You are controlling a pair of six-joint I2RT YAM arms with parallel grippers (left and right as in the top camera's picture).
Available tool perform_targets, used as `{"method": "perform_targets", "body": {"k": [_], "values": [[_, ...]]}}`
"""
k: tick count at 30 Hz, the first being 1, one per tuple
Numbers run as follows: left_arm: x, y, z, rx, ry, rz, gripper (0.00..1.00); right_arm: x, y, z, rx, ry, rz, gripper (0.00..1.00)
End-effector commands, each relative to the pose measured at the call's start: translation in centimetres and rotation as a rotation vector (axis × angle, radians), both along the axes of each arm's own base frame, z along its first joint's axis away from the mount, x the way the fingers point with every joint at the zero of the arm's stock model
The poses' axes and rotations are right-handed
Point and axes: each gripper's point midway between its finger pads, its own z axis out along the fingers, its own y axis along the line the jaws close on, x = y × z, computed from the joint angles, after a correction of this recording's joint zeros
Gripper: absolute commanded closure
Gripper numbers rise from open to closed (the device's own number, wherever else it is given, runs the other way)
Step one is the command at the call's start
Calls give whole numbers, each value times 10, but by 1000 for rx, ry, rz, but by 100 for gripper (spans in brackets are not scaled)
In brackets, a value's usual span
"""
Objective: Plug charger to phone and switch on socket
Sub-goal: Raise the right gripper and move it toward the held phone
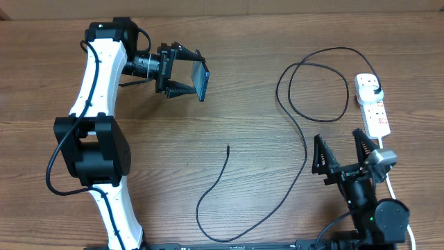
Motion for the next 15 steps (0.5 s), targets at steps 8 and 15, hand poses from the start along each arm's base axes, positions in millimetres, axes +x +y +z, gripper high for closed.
{"method": "perform_targets", "body": {"k": [8,15], "values": [[4,1,10,-14,-50,-1,96,32,25,34,11,220,140,0],[4,1,10,-14,-50,-1,96,60,69,0,76,553,406,0]]}}
